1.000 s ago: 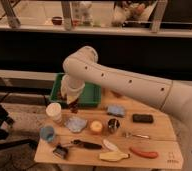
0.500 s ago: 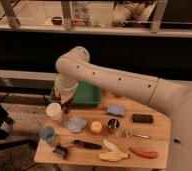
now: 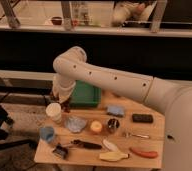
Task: Place grapes in paper cup
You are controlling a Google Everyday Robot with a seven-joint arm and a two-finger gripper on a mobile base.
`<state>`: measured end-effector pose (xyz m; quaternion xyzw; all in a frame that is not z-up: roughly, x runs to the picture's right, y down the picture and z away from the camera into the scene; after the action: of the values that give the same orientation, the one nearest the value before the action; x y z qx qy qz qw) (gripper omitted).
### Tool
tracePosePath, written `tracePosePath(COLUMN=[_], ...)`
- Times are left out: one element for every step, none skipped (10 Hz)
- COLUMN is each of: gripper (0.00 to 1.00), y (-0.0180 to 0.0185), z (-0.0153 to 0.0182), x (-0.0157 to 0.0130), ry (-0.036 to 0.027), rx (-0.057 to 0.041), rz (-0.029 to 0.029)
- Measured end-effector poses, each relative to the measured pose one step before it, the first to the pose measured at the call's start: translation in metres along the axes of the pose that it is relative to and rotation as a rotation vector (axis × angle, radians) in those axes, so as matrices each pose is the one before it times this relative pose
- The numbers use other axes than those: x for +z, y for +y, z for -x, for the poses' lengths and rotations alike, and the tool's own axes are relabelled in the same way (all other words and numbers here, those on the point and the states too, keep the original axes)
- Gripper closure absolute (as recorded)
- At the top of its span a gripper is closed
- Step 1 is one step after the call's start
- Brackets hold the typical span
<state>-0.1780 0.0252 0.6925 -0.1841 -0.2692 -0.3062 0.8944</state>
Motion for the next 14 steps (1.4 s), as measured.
tracePosePath(gripper=[1.0,1.0,1.0,1.0,1.0,1.0,1.0,1.0,1.0,1.0,1.0,1.0,1.0,1.0], y=[-0.00756,-0.00614,-0.0078,-0.00632,-0.00781,-0.00539,-0.00799,-0.00583,-0.0056,-0.00245,-0.00072,-0.00041,-0.00134,-0.00097], z=[0.00276,0.00263,-0.00022,0.00078,0.00321,0.0025,0.00374,0.00435,0.00484,0.00329,0.00129,0.00084,0.00253,0.0029], x=[-0.00434,-0.00287,-0.00306,0.00009,0.00151,0.00158,0.00223,0.00251,0.00191,0.00224,0.00078,0.0009,0.00126,0.00148], ry=[0.00507,-0.00135,0.00378,-0.00117,-0.00608,-0.00786,-0.0135,-0.01502,-0.0162,-0.01892,-0.01051,-0.01103,-0.01181,-0.01141], rx=[-0.00756,-0.00926,-0.0104,-0.00762,-0.0117,-0.00729,-0.01225,-0.0111,-0.01055,-0.00602,-0.00091,-0.00034,-0.00312,-0.00298], rz=[-0.00958,-0.00953,-0.01676,-0.01205,-0.01235,-0.00789,-0.0119,-0.00688,-0.0065,-0.00272,-0.00156,-0.00135,0.00014,0.00179])
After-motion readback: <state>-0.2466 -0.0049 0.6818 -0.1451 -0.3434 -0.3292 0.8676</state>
